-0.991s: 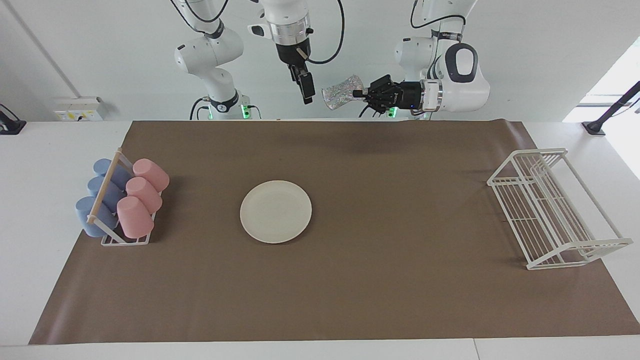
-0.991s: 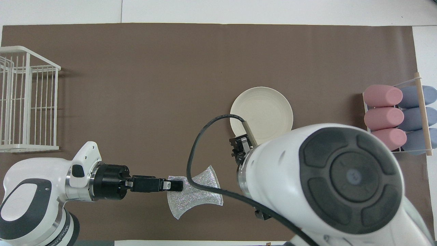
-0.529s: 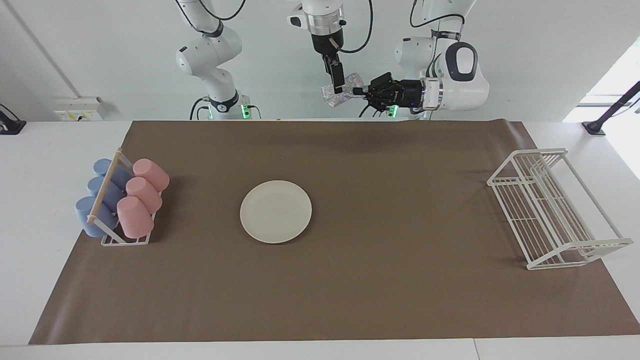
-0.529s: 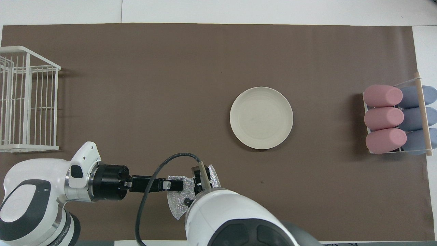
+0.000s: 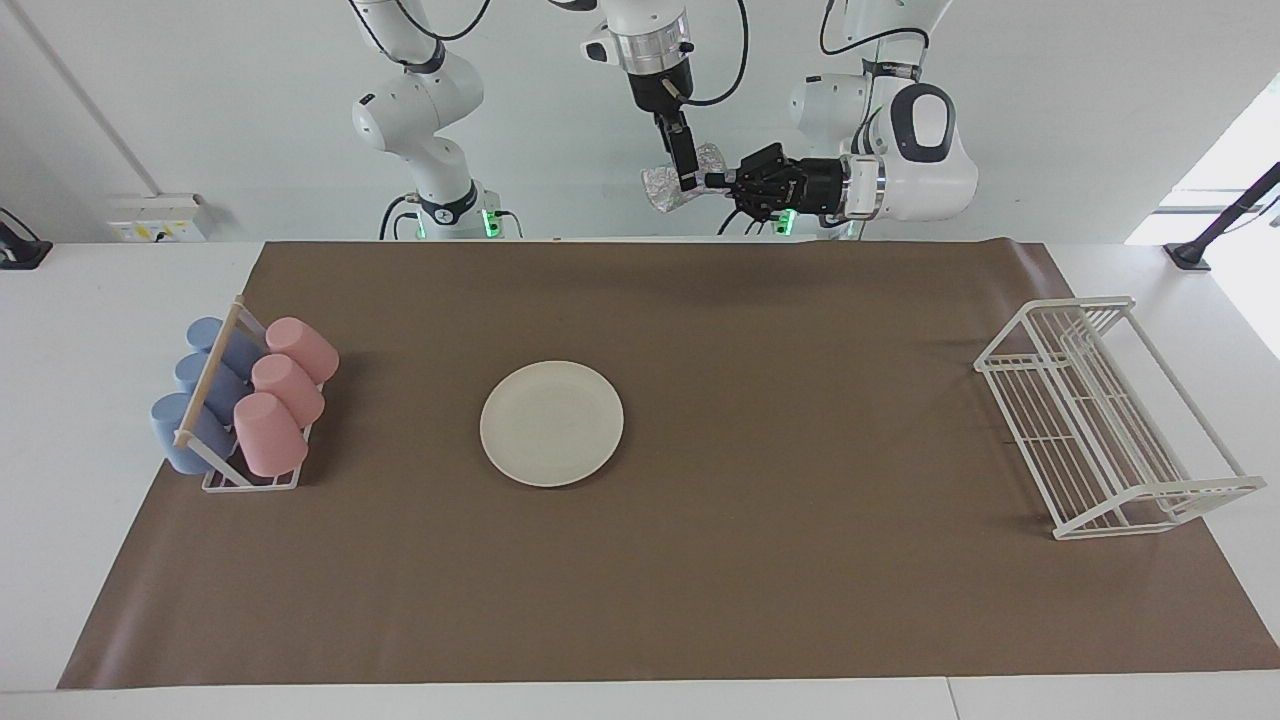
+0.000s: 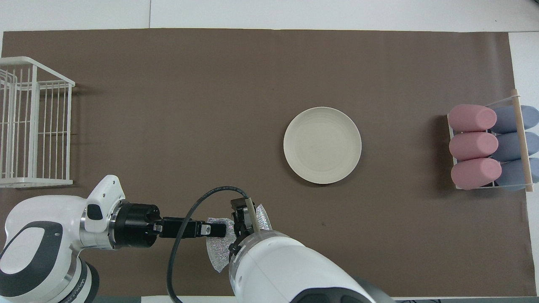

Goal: Wipe plate with sponge
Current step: 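Grasp the sponge with the right gripper from the left gripper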

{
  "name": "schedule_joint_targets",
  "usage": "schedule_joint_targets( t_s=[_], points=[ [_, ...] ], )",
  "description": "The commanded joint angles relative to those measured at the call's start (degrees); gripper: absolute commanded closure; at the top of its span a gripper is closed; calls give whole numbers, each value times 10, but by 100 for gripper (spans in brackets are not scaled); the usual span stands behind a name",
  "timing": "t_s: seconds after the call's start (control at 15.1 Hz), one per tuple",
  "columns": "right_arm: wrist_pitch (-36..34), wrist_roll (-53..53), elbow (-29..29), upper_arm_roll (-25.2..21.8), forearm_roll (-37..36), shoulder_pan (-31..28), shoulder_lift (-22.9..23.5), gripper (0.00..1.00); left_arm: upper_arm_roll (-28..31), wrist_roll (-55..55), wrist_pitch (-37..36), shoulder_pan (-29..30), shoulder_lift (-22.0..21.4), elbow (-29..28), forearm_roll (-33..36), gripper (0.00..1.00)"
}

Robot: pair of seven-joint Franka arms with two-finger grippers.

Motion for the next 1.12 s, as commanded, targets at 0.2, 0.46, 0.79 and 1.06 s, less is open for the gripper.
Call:
schedule_joint_targets(
  t_s=[0.2,0.46,0.79,1.06],
  points=[
    [23,-11,-52,1,14,-6,-30,0,8,5,-8,-6,-17,-16,-10,100],
    [19,-36,-50,1,12,-6,-30,55,9,5,-13,-5,-17,-16,-6,100],
    [12,-54,-49,1,7,-6,-30,100,9,3,-16,-4,-17,-16,-5,100],
    [11,-57,-49,1,7,-6,-30,100,9,1,-18,-4,-17,-15,3,53]
  ],
)
